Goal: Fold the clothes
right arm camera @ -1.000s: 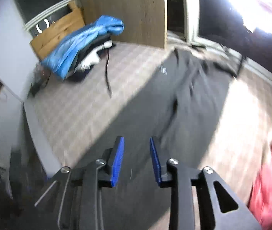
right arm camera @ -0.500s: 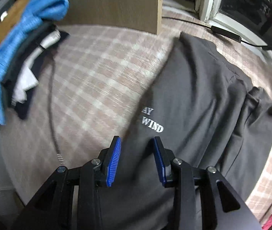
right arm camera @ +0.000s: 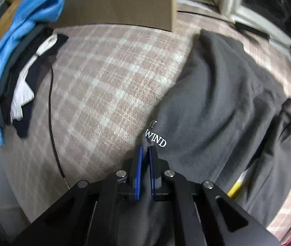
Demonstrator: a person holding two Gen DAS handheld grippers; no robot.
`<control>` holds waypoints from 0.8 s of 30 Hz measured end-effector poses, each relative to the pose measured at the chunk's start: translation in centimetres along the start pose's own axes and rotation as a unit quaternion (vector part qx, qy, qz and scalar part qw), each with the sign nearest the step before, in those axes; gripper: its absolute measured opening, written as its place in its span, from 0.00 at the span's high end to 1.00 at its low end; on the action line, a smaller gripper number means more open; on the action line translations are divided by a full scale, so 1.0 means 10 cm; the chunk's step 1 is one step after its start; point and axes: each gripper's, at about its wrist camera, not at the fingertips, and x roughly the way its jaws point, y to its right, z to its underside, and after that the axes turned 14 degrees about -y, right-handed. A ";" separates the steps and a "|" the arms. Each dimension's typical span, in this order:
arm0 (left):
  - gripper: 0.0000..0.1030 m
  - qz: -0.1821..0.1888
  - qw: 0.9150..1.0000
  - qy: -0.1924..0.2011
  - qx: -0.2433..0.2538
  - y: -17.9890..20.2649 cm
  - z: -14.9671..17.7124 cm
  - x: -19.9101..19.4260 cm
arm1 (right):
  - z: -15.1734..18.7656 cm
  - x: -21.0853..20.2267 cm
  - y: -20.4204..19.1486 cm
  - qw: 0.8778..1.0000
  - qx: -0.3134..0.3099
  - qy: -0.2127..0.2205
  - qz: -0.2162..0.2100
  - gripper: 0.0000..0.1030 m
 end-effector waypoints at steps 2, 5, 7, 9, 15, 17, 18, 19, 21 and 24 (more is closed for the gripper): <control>0.90 0.000 1.000 -0.004 -0.001 -0.03 0.02 -0.01 | 0.08 -0.21 0.05 1.000 -0.010 0.021 0.009 0.77; 0.91 0.001 1.000 -0.007 -0.009 -0.07 0.02 -0.01 | 0.22 -0.58 0.30 0.997 -0.007 0.082 0.009 0.72; 0.92 -0.002 1.000 0.000 -0.012 -0.06 -0.01 -0.06 | 0.25 -0.63 0.39 0.996 -0.010 0.089 0.013 0.76; 0.92 0.007 1.000 0.018 -0.010 -0.02 -0.09 -0.16 | 0.25 -0.58 0.45 0.996 -0.016 0.081 0.018 0.84; 0.88 0.018 0.998 0.052 0.005 0.13 -0.48 -0.25 | 0.19 -0.06 0.21 0.994 -0.090 0.046 0.043 0.87; 0.87 0.025 0.998 0.056 0.013 0.14 -0.66 -0.25 | 0.15 0.07 0.10 0.993 -0.110 0.041 0.030 0.87; 0.87 0.030 0.998 0.057 0.018 0.16 -0.77 -0.25 | 0.14 0.08 0.05 0.991 -0.121 0.046 0.037 0.87; 0.85 0.034 0.997 0.062 0.025 0.17 -0.93 -0.26 | 0.13 0.05 0.04 0.990 -0.124 0.053 0.035 0.87; 0.82 0.038 0.996 0.070 0.036 0.19 -1.21 -0.27 | 0.13 -0.12 0.18 0.991 -0.103 0.082 0.008 0.89; 0.82 0.039 0.994 0.088 0.053 0.21 -1.74 -0.26 | 0.10 -0.36 0.55 0.991 -0.059 0.120 0.021 0.89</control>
